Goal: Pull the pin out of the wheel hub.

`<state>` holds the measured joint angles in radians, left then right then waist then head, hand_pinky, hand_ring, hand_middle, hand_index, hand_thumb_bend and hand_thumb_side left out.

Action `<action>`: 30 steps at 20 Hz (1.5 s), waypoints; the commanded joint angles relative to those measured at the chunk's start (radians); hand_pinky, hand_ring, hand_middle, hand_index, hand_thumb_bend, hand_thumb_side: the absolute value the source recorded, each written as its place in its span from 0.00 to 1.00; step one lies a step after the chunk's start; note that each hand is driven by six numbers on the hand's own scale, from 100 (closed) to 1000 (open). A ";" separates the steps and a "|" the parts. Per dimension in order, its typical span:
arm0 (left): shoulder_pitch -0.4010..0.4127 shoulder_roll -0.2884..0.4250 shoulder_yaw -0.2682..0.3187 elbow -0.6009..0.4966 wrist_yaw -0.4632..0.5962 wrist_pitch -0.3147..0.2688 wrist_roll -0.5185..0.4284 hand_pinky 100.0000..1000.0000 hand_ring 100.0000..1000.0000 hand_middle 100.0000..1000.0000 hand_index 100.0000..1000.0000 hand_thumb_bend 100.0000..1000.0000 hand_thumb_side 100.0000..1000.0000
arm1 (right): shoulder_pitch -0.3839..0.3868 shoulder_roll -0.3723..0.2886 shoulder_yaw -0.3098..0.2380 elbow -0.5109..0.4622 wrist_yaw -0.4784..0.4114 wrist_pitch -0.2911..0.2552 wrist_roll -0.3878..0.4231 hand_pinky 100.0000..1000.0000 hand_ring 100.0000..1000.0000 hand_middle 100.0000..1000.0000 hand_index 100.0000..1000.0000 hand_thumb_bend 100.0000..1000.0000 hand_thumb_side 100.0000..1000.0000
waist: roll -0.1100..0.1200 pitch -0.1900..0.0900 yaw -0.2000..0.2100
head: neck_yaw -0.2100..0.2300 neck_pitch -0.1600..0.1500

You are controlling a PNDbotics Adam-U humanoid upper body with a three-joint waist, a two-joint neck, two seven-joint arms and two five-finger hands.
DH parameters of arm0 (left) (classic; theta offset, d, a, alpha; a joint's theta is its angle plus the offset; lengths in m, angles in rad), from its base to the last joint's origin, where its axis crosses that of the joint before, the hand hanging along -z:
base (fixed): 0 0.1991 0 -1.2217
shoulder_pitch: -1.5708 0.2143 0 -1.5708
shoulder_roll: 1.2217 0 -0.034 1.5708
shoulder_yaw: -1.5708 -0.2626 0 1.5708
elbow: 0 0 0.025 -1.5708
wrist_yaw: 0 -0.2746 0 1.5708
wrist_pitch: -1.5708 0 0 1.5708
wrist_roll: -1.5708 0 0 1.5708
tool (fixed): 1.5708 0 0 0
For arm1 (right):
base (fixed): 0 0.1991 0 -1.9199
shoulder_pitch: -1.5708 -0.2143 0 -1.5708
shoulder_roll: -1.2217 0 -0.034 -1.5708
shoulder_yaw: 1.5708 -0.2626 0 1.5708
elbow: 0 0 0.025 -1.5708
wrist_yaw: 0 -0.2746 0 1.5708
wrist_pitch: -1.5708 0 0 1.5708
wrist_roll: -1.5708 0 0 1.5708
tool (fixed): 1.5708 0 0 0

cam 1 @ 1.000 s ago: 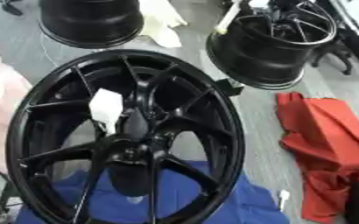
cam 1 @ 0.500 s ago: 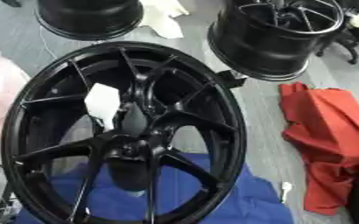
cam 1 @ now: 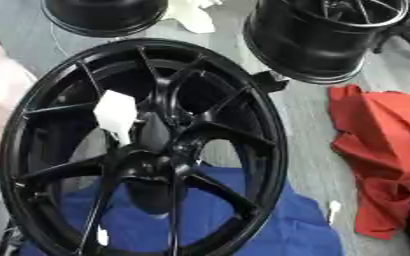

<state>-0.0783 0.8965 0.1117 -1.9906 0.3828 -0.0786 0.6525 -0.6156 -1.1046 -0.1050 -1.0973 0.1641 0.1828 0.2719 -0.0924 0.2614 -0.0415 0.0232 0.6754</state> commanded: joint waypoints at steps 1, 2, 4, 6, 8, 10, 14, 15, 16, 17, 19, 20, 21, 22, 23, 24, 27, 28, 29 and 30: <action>-0.003 0.017 0.019 -0.009 -0.006 -0.001 0.003 0.72 0.58 0.57 0.77 0.00 0.60 | 0.040 -0.047 -0.077 -0.068 -0.021 0.008 -0.043 0.67 0.74 0.82 0.85 0.36 0.00 | 0.002 -0.013 0.003 | -0.001 -0.001; -0.005 0.017 0.017 -0.009 -0.005 0.000 0.002 0.72 0.58 0.57 0.77 0.00 0.60 | 0.064 -0.043 -0.100 -0.091 -0.035 0.011 -0.058 0.65 0.71 0.80 0.84 0.29 0.05 | 0.001 -0.013 0.004 | -0.003 0.002; -0.008 0.017 0.013 -0.009 -0.004 0.001 -0.001 0.72 0.58 0.57 0.77 0.00 0.59 | 0.114 -0.040 -0.149 -0.140 -0.065 0.022 -0.088 0.59 0.61 0.72 0.78 0.15 0.15 | 0.000 -0.015 0.010 | -0.008 0.003; -0.016 0.018 0.009 -0.009 -0.002 0.001 -0.005 0.72 0.58 0.57 0.77 0.00 0.59 | 0.172 -0.035 -0.200 -0.197 -0.103 0.012 -0.138 0.54 0.54 0.65 0.73 0.06 0.20 | -0.001 -0.015 0.021 | -0.017 0.004; -0.030 0.020 0.002 -0.009 0.001 -0.001 -0.013 0.72 0.58 0.57 0.77 0.00 0.59 | 0.254 -0.024 -0.212 -0.293 -0.210 -0.012 -0.329 0.52 0.49 0.59 0.69 0.00 0.25 | -0.002 -0.014 0.033 | -0.030 0.005; -0.040 0.020 -0.003 -0.009 0.002 -0.005 -0.020 0.72 0.57 0.57 0.77 0.00 0.59 | 0.289 -0.020 -0.189 -0.359 -0.304 -0.038 -0.470 0.51 0.48 0.57 0.67 0.00 0.29 | -0.003 -0.010 0.043 | -0.036 0.001; -0.048 0.021 -0.008 -0.009 0.001 -0.012 -0.027 0.72 0.57 0.57 0.76 0.00 0.59 | 0.298 -0.015 -0.149 -0.422 -0.373 -0.072 -0.563 0.52 0.47 0.57 0.67 0.00 0.32 | -0.003 -0.007 0.050 | -0.046 -0.004; -0.048 0.021 -0.008 -0.009 0.000 -0.013 -0.028 0.72 0.57 0.57 0.76 0.00 0.59 | 0.296 -0.013 -0.145 -0.429 -0.376 -0.075 -0.568 0.52 0.47 0.56 0.67 0.00 0.30 | -0.003 -0.005 0.053 | -0.048 -0.006; -0.049 0.021 -0.008 -0.009 0.000 -0.015 -0.028 0.72 0.57 0.57 0.76 0.00 0.59 | 0.293 -0.010 -0.143 -0.434 -0.379 -0.075 -0.571 0.52 0.46 0.56 0.66 0.00 0.29 | -0.003 -0.005 0.054 | -0.049 -0.004; -0.051 0.021 -0.009 -0.009 0.000 -0.015 -0.028 0.72 0.57 0.56 0.76 0.00 0.59 | 0.291 -0.007 -0.141 -0.438 -0.381 -0.075 -0.572 0.52 0.46 0.56 0.66 0.00 0.29 | -0.002 -0.004 0.053 | -0.050 -0.003; -0.053 0.021 -0.010 -0.009 0.000 -0.018 -0.028 0.72 0.57 0.56 0.76 0.00 0.59 | 0.290 0.000 -0.138 -0.448 -0.386 -0.077 -0.571 0.52 0.46 0.56 0.66 0.00 0.27 | -0.002 -0.004 0.054 | -0.050 -0.003; -0.054 0.021 -0.010 -0.009 -0.001 -0.020 -0.028 0.72 0.57 0.56 0.76 0.00 0.59 | 0.288 0.002 -0.139 -0.452 -0.387 -0.078 -0.571 0.51 0.45 0.55 0.66 0.00 0.26 | -0.002 -0.003 0.056 | -0.050 -0.004; -0.055 0.022 -0.010 -0.009 0.000 -0.021 -0.029 0.72 0.57 0.56 0.76 0.00 0.59 | 0.286 0.006 -0.139 -0.455 -0.389 -0.078 -0.573 0.51 0.45 0.55 0.66 0.00 0.25 | -0.002 -0.003 0.056 | -0.051 -0.002; -0.057 0.022 -0.011 -0.009 0.000 -0.022 -0.029 0.72 0.57 0.56 0.76 0.00 0.59 | 0.285 0.009 -0.139 -0.458 -0.391 -0.078 -0.574 0.51 0.45 0.55 0.66 0.00 0.25 | -0.003 -0.003 0.055 | -0.052 0.002; -0.059 0.021 -0.012 -0.009 0.000 -0.024 -0.030 0.72 0.57 0.56 0.76 0.00 0.59 | 0.285 0.011 -0.138 -0.459 -0.392 -0.078 -0.575 0.51 0.45 0.55 0.66 0.00 0.25 | -0.003 -0.003 0.054 | -0.053 0.005; -0.060 0.021 -0.012 -0.009 0.001 -0.025 -0.031 0.72 0.57 0.56 0.76 0.00 0.59 | 0.286 0.013 -0.138 -0.461 -0.392 -0.078 -0.576 0.51 0.45 0.55 0.66 0.00 0.25 | -0.003 -0.003 0.054 | -0.053 0.009; -0.061 0.020 -0.013 -0.009 0.001 -0.027 -0.031 0.72 0.57 0.56 0.76 0.00 0.59 | 0.286 0.019 -0.139 -0.464 -0.389 -0.076 -0.573 0.50 0.45 0.55 0.65 0.00 0.26 | -0.003 -0.002 0.055 | -0.057 0.015; -0.062 0.020 -0.013 -0.009 0.001 -0.028 -0.030 0.72 0.57 0.56 0.76 0.00 0.59 | 0.286 0.022 -0.139 -0.465 -0.390 -0.075 -0.575 0.50 0.45 0.55 0.65 0.00 0.26 | -0.003 -0.001 0.053 | -0.057 0.019; -0.062 0.020 -0.013 -0.009 0.002 -0.029 -0.030 0.72 0.57 0.56 0.76 0.00 0.59 | 0.286 0.023 -0.139 -0.466 -0.390 -0.075 -0.576 0.50 0.45 0.55 0.65 0.00 0.26 | -0.002 -0.001 0.052 | -0.057 0.020; -0.063 0.020 -0.013 -0.009 0.002 -0.029 -0.030 0.72 0.57 0.56 0.76 0.00 0.59 | 0.286 0.024 -0.139 -0.467 -0.391 -0.074 -0.576 0.50 0.45 0.55 0.65 0.00 0.26 | -0.002 -0.001 0.052 | -0.057 0.021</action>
<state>-0.1322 0.8926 0.0904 -1.9906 0.3835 -0.1024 0.6222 -0.3201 -1.0508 -0.2332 -1.5449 -0.2234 0.1071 -0.3003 -0.0982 0.2724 0.0126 -0.0299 0.6928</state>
